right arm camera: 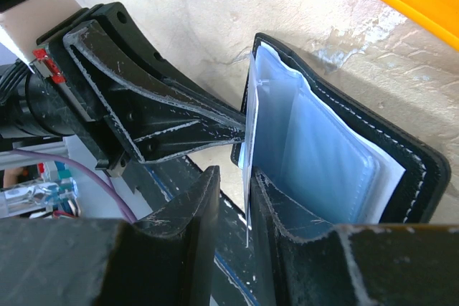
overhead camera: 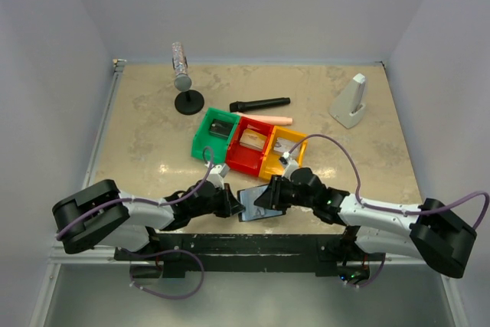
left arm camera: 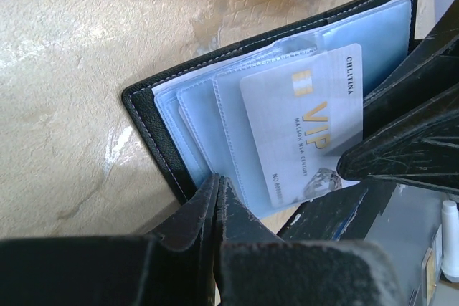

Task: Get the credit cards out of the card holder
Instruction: Remove the credit card from the card holder.

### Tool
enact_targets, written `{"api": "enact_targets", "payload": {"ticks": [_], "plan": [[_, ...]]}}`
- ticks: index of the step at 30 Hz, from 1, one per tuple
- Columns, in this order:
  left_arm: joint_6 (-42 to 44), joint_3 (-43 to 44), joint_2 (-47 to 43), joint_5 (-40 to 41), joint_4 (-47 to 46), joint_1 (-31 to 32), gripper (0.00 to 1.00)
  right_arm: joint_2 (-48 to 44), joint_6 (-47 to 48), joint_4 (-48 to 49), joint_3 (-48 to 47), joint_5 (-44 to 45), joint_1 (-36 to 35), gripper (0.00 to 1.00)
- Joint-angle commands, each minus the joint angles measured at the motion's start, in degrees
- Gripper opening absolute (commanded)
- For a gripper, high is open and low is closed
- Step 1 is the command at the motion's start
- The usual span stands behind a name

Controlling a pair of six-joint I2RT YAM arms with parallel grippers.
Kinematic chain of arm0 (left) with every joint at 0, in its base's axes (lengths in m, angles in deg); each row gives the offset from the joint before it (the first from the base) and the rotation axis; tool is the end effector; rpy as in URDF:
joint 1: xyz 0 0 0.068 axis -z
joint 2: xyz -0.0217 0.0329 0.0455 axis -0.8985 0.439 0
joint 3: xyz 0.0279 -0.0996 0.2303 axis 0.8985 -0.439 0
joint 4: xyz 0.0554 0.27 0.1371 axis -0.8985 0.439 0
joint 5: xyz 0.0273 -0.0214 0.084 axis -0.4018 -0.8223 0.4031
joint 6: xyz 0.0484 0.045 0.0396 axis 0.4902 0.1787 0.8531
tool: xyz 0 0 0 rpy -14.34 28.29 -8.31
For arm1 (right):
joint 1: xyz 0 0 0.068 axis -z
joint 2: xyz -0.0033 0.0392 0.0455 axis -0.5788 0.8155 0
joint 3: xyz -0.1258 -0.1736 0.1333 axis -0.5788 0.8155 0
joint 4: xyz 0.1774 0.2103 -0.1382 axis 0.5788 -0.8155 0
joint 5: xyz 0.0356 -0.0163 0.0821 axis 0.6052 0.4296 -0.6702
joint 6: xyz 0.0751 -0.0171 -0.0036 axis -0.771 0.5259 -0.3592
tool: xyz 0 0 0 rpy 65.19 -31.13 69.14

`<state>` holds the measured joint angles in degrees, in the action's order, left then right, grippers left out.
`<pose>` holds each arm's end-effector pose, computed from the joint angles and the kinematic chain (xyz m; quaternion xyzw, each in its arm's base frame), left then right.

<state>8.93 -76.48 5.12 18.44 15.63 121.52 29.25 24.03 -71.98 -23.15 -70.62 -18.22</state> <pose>0.1356 -0.2193 0.0339 0.0299 0.8697 -0.4216 0.2550 0.1563 0.2303 0.0935 -0.0271 0.8643 0.4468 0.2295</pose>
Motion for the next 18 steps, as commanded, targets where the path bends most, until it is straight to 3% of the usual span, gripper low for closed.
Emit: {"api": "enact_targets", "payload": {"ticks": [1,18], "plan": [[-0.35,-0.88,-0.29,1.47,-0.13,0.27,0.0,-2.31,1.01,-0.22,-0.89,1.21,0.14,0.27],[-0.52,-1.67,-0.81,1.91,-0.75,0.27,0.0,-3.99,1.1,-1.8,-0.54,2.44,0.23,0.23]]}}
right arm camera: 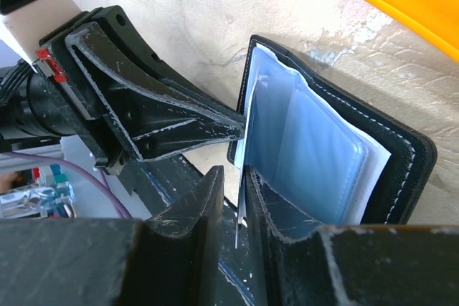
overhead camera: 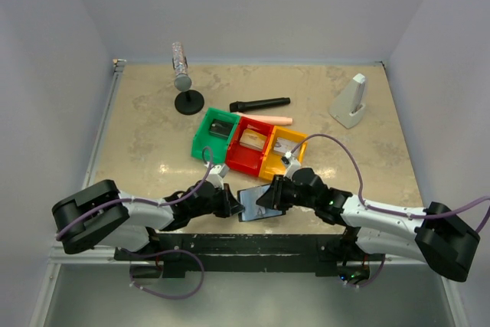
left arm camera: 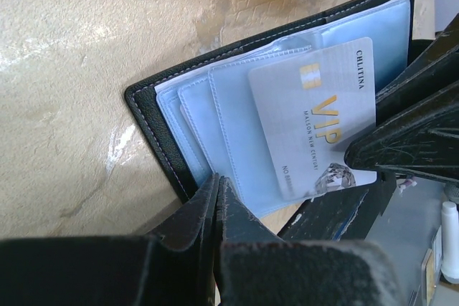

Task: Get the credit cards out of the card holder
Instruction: Remove the credit card from the card holder.

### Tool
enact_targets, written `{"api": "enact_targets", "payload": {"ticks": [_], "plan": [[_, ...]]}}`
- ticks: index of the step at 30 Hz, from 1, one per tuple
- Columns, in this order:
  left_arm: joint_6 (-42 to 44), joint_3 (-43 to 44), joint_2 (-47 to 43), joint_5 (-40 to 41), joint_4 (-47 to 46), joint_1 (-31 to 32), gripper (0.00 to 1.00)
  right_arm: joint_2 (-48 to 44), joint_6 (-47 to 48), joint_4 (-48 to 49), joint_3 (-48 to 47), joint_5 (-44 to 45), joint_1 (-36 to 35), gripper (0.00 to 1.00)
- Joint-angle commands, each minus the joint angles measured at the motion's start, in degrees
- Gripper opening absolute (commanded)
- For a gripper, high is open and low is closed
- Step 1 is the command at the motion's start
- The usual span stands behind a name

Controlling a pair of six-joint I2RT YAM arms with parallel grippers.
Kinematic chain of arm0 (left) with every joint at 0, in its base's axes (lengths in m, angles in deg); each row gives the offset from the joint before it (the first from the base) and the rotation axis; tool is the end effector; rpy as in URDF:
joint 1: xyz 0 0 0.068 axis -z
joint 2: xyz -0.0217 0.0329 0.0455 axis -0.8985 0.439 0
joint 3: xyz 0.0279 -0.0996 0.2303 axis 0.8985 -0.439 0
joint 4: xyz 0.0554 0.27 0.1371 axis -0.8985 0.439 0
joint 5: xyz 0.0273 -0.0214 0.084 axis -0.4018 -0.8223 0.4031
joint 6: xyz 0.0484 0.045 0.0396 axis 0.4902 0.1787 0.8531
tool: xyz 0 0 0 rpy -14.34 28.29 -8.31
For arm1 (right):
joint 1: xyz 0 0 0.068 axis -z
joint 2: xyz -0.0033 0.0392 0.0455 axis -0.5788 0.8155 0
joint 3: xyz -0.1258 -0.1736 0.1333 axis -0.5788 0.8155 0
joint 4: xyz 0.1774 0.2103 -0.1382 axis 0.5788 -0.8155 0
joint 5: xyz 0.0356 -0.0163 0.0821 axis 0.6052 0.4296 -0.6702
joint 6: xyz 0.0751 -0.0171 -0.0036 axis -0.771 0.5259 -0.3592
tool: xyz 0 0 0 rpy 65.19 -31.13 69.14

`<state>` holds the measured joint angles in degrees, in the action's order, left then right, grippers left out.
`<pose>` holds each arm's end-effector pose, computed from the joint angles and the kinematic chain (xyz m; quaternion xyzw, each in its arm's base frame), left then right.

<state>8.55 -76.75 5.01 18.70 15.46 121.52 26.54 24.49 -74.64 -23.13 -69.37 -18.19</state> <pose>0.1352 -0.2182 0.0334 0.0259 0.8698 -0.4214 0.2553 0.1562 0.2275 0.0999 -0.0249 0.8647 0.4409 0.2394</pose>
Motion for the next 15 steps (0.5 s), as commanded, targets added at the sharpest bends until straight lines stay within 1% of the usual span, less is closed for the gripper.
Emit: {"api": "enact_targets", "payload": {"ticks": [1,15], "plan": [[-0.15,-1.49,-0.79,1.73,-0.66,0.27,0.0,-1.36,0.64,0.69,-0.56,1.28,0.21,0.22],[-0.33,-1.85,-1.14,2.0,-0.75,0.27,0.0,-2.33,0.64,-0.45,-0.39,1.81,0.56,0.17]]}}
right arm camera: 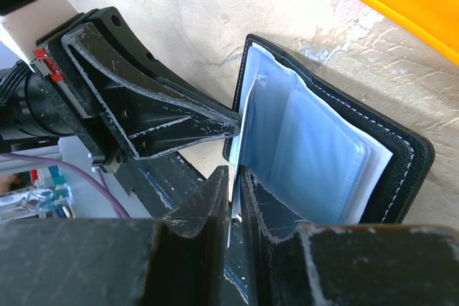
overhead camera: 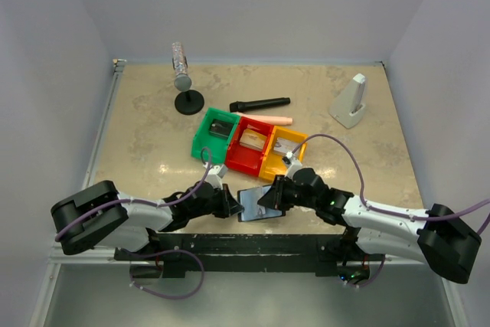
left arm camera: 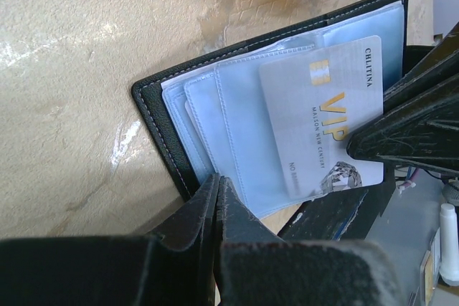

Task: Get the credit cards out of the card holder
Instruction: Remove the credit card from the card holder.

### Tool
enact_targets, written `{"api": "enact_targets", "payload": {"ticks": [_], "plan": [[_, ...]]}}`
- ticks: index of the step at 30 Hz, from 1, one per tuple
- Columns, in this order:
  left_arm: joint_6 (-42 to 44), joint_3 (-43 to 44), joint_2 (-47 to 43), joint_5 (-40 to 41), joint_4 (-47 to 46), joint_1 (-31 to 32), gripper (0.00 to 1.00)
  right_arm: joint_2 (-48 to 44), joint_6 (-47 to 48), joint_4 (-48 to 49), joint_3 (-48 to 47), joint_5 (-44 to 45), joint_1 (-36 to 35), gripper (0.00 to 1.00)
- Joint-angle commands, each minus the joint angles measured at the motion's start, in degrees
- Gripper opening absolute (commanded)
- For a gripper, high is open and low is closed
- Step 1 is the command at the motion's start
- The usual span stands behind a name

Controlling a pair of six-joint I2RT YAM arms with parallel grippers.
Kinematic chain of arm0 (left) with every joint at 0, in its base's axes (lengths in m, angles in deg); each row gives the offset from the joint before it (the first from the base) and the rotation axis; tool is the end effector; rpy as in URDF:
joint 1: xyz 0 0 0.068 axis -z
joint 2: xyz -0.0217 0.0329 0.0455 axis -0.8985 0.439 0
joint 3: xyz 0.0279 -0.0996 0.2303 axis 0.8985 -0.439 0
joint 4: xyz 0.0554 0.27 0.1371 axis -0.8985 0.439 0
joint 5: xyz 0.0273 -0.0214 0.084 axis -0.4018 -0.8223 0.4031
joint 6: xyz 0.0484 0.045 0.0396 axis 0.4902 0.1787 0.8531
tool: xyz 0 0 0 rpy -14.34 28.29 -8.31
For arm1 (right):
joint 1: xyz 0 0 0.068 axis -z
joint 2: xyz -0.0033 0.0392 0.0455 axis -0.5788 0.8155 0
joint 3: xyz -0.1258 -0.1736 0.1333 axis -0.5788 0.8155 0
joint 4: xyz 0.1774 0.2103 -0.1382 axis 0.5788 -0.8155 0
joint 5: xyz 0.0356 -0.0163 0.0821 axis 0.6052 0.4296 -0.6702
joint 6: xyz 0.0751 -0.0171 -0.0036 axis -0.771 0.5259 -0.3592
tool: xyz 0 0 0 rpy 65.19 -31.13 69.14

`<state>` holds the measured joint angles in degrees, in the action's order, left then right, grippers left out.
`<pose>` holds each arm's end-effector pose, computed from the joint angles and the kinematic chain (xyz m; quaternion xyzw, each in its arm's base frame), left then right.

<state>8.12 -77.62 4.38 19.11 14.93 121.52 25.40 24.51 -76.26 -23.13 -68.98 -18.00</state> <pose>0.1339 -0.2152 0.0326 0.0209 0.8687 -0.4226 0.2576 0.1563 0.2254 0.1015 -0.0216 0.8670 0.4359 0.2404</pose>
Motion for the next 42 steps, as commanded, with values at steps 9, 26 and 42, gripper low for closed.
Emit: {"api": "enact_targets", "payload": {"ticks": [9,26,42], "plan": [[0.02,-1.41,-0.95,1.84,-0.49,0.27,0.0,-1.9,0.53,0.73,-0.13,1.68,0.37,0.14],[0.81,-1.85,-2.71,1.58,-1.18,0.27,0.0,-5.67,1.15,-4.45,0.05,3.26,0.54,0.0],[6.78,4.03,-13.86,1.05,8.9,0.18,0.15,-20.16,7.11,-24.22,-4.69,7.75,0.89,0.0]]}}
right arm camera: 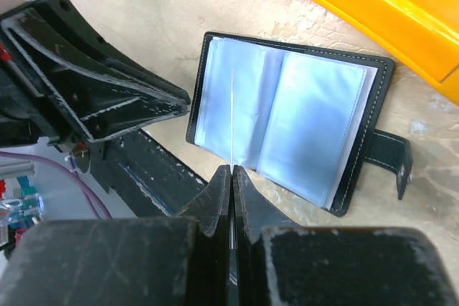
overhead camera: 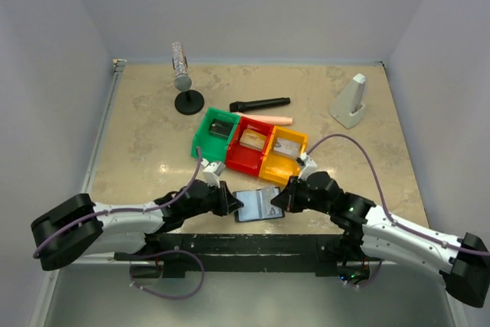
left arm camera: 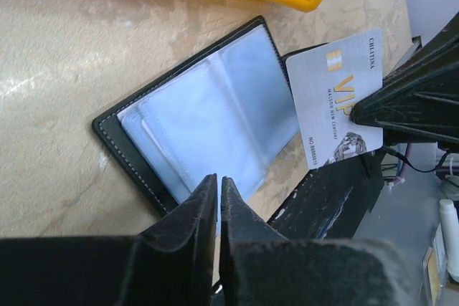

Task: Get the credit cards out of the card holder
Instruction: Remove the credit card from the card holder, then place the credit card in the storage box.

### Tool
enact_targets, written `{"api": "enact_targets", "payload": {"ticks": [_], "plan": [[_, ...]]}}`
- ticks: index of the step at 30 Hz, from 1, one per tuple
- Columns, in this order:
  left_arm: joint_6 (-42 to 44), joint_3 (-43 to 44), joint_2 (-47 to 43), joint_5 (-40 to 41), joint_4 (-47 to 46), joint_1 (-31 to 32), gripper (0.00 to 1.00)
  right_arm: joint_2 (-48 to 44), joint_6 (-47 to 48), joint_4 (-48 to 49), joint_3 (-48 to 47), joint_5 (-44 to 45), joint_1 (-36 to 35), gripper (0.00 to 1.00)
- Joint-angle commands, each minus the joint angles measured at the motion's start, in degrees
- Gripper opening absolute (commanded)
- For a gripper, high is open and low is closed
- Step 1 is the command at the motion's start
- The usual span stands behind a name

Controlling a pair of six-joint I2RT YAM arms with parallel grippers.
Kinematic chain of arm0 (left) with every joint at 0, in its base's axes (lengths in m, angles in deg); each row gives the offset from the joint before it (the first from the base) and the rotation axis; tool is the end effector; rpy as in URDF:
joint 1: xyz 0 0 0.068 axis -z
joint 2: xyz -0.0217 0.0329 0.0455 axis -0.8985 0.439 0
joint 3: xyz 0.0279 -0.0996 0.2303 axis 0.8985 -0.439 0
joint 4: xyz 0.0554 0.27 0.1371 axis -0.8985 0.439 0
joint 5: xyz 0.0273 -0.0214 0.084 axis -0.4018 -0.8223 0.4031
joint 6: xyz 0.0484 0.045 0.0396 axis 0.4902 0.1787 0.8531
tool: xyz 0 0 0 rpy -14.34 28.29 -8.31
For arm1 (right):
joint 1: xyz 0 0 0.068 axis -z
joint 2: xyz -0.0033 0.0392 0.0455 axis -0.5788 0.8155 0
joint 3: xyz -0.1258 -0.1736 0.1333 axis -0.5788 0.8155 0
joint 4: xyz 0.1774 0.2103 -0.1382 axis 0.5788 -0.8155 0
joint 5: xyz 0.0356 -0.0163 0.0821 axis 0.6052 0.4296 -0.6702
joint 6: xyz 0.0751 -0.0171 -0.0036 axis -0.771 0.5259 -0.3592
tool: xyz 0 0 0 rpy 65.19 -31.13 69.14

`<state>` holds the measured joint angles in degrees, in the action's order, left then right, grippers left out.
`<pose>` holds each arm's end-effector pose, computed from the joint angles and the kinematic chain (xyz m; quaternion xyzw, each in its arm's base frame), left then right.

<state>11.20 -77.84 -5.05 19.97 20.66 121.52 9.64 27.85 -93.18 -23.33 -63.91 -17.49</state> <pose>0.1365 -0.2175 0.0579 0.0402 0.8527 -0.4332 0.2893 0.1499 0.2033 0.1346 -0.0210 0.8723 0.3992 0.2814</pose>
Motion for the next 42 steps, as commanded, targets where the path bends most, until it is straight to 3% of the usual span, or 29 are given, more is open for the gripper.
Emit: {"api": "enact_targets", "payload": {"ticks": [1,4,8,11,15,17,26,31,35,42], "plan": [[4.32,4.95,-5.93,0.38,4.67,0.18,0.18,-5.64,5.0,-9.14,-5.8,2.68,0.3,0.0],[5.73,6.98,-10.58,0.99,8.81,0.01,0.27,-8.89,9.3,-14.86,-9.93,2.68,0.3,0.0],[6.35,6.98,-15.42,-1.28,7.07,-0.43,0.35,-11.1,13.62,-20.05,-14.51,0.49,0.48,0.0],[4.86,4.62,-17.28,-5.14,-0.2,-0.61,0.43,-11.63,13.45,-19.8,-15.83,-2.41,0.92,0.0],[1.43,-1.71,-17.37,-8.14,-16.9,-0.61,0.58,-11.45,10.73,-14.36,-15.13,-8.47,2.06,0.0],[1.42,-2.25,-16.84,-9.37,-19.92,-0.52,0.6,-10.05,10.28,-11.64,-15.31,-12.77,2.67,0.0],[3.62,-2.51,-21.49,-16.05,-21.86,-4.2,0.6,-5.21,13.71,-10.83,-17.59,-24.3,3.03,0.0],[5.02,0.03,-23.26,-21.76,-17.29,-7.55,0.59,-4.34,14.68,-10.22,-18.3,-28.25,3.11,0.0],[5.73,1.97,-20.37,-27.46,-18.24,-7.9,0.57,-2.23,15.91,-9.51,-19.61,-33.79,3.2,0.0],[1.69,2.59,-13.16,-35.12,-28.96,-7.9,0.53,-0.38,17.66,-10.22,-21.11,-38.02,3.29,0.0]]}}
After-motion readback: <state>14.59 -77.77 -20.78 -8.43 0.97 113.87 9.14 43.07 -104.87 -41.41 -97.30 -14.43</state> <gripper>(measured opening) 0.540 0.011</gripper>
